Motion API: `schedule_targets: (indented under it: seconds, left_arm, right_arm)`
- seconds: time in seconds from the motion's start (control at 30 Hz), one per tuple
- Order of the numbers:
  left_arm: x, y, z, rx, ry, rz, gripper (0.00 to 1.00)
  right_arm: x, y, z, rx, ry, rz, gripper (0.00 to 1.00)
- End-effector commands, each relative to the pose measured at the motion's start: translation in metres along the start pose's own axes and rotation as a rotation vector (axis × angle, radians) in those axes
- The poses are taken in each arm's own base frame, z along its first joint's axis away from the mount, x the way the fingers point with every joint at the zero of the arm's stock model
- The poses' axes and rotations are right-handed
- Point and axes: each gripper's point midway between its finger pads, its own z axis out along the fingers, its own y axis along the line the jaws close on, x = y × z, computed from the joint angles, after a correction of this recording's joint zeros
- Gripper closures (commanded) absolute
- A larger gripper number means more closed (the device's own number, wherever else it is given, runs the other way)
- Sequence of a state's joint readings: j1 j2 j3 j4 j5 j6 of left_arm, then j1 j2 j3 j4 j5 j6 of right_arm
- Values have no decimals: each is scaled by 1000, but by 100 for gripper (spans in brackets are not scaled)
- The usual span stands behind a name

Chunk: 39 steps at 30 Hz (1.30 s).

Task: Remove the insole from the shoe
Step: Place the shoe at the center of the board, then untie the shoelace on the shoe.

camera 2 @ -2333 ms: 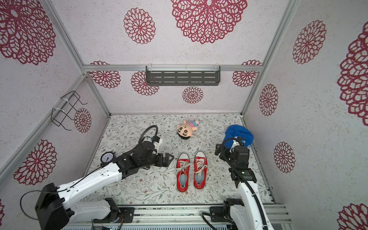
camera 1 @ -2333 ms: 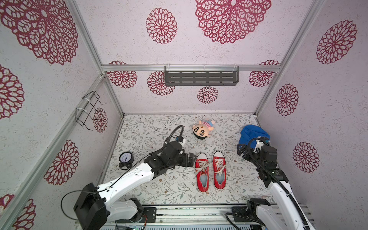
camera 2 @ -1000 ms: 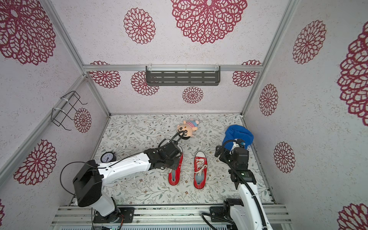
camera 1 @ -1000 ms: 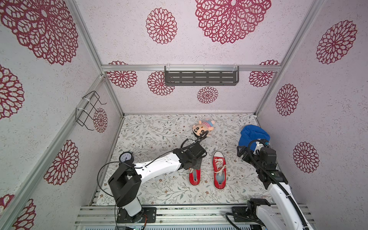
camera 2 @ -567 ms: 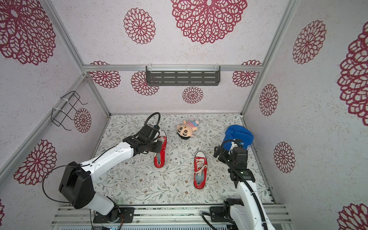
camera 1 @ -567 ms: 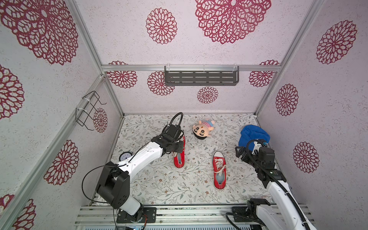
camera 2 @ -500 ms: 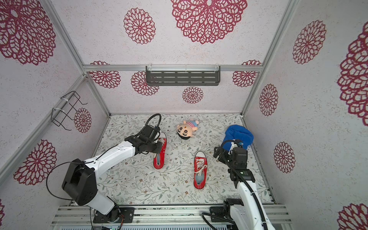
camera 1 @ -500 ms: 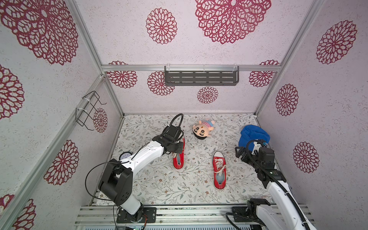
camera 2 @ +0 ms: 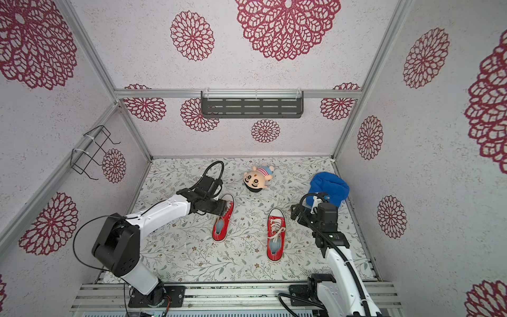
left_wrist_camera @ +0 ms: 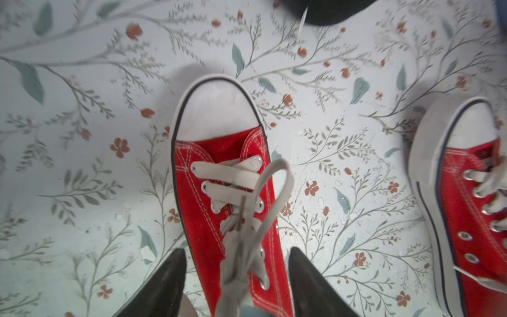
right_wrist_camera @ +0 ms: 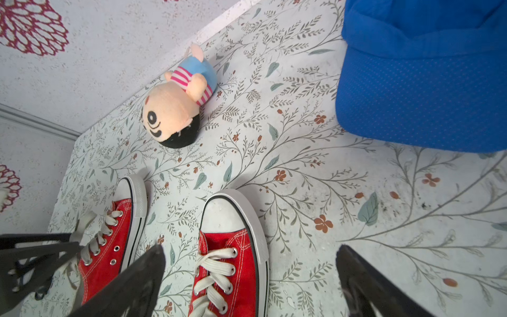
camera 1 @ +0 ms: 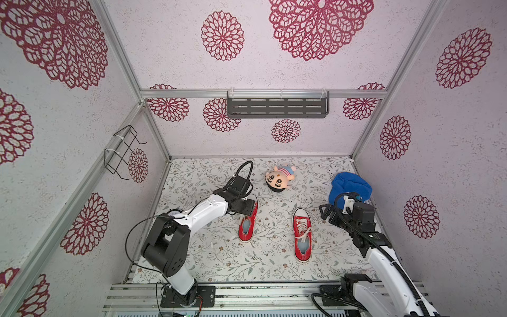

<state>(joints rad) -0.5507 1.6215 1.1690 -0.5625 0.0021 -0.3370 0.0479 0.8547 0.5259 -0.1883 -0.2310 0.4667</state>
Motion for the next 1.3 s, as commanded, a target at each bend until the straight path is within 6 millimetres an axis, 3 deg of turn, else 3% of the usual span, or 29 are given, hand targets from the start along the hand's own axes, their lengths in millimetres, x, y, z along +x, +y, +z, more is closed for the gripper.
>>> schedule_targets:
  seconds: [0.0, 0.07, 0.17, 0.33, 0.6, 0.7, 0.9, 1.1, 1.27]
  left_arm:
    - [-30, 12, -53, -1, -165, -28, 26]
    - [-28, 21, -67, 23, -198, -94, 23]
    - [-12, 32, -72, 71, -198, -198, 22]
    - [22, 39, -56, 192, -191, -449, 19]
    - [49, 73, -45, 304, -270, -1060, 16]
    - [63, 81, -34, 307, -257, -1305, 16]
    - [73, 74, -19, 355, -148, -1589, 17]
    - [67, 60, -5, 391, -65, -1654, 17]
    - [60, 45, 7, 411, -35, -1665, 19]
  right_arm:
    - [-10, 30, 0, -85, -6, -74, 2]
    - [-5, 48, 5, -130, 24, -116, 4]
    - [6, 82, 15, -209, 72, -201, 4]
    - [34, 146, 31, -367, 141, -333, 7]
    - [92, 214, 70, -372, 228, -477, 10]
    - [109, 227, 84, -351, 237, -513, 11]
    - [135, 243, 104, -335, 272, -553, 14]
    - [163, 252, 116, -336, 340, -556, 16]
    - [176, 240, 125, -274, 387, -552, 18]
